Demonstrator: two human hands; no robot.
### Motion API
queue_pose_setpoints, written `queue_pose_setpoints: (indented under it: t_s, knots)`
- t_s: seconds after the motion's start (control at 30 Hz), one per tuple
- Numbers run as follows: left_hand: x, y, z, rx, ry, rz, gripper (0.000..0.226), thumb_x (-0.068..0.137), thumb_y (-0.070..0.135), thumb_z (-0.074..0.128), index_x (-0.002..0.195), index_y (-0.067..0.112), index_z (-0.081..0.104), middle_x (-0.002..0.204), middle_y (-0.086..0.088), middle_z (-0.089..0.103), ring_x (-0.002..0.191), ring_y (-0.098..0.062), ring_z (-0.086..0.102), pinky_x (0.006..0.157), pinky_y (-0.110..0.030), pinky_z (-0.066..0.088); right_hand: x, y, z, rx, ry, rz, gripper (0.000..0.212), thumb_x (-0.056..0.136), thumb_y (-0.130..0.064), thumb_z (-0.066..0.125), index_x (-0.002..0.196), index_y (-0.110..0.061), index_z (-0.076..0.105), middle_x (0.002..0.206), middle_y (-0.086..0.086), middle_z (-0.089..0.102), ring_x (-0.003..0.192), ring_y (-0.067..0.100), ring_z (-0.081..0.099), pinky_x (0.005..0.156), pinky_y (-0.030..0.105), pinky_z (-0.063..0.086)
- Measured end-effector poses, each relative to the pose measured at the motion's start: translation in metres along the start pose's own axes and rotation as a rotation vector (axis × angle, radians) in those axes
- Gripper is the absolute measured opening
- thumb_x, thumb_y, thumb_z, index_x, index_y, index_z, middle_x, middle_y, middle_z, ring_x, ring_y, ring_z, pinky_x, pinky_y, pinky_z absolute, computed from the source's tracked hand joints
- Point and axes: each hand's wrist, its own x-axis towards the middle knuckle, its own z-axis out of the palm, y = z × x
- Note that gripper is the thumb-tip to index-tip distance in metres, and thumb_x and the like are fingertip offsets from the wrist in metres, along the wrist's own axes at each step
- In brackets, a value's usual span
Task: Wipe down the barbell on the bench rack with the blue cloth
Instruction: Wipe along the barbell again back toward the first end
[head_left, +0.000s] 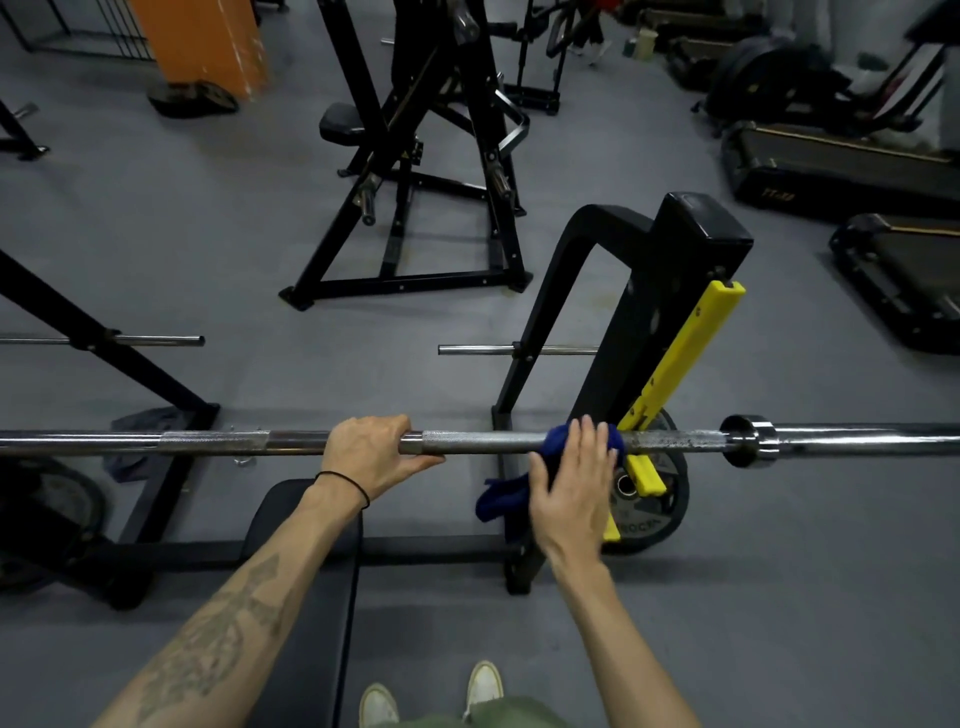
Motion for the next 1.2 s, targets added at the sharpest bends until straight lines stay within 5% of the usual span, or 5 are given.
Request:
queue_pose_setpoints:
  t_s: [0.23,0.37,0.63,0.9,1.2]
  knots:
    - [0.004,0.001,-0.009,0.078,-0.105,-0.007,0.084,0.058,0.099,0.014,0.081,0.028,0.051,0.065,0.008,0.054,0.059,-0.016,0.052,0.056,-0.028,0.040,0.001,0.008,-0.005,-0.110,-0.124,-0.460,0.070,0.109,-0.055,0.026,0.160,-0.009,0.033,0.168,0.008,0.030,0.159,0.020,0.017,0.128,0.047,0.018]
    - [0.011,-0.002,-0.013,0.123,-0.176,0.044,0.096,0.053,0.103,0.001,0.080,0.028,0.054,0.065,0.010,0.052,0.061,-0.015,0.051,0.057,-0.028,0.040,0.001,0.015,-0.009,-0.006,0.004,-0.050,0.071,0.108,-0.055,0.025,0.160,-0.007,0.032,0.168,0.008,0.029,0.159,0.018,0.010,0.130,0.044,0.005]
    - [0.026,-0.001,-0.026,0.018,-0.439,-0.023,0.054,0.077,0.084,0.054,0.080,0.030,0.055,0.077,0.008,0.059,0.074,-0.017,0.056,0.066,-0.030,0.043,-0.002,-0.011,-0.003,-0.061,-0.203,-0.484,0.071,0.107,-0.058,0.030,0.162,-0.012,0.030,0.169,0.004,0.024,0.159,0.016,0.015,0.129,0.041,0.011]
    - [-0.003,-0.003,0.019,-0.017,0.154,0.020,0.027,0.065,0.026,0.085,0.078,0.022,0.062,0.072,0.002,0.057,0.065,-0.024,0.054,0.061,-0.033,0.036,-0.013,-0.051,0.014,0.089,-0.098,-0.038,0.083,0.105,-0.065,0.019,0.163,-0.006,0.018,0.172,0.008,0.010,0.160,0.018,-0.005,0.129,0.038,-0.005]
    - [-0.007,-0.006,0.018,-0.079,0.243,0.103,0.035,0.079,0.049,0.068,0.101,0.022,0.063,0.087,0.006,0.054,0.079,-0.019,0.050,0.077,-0.036,0.043,-0.003,0.000,0.003,0.041,0.023,-0.085,0.075,0.107,-0.057,0.026,0.159,-0.004,0.032,0.168,0.010,0.026,0.160,0.022,0.012,0.130,0.042,0.009]
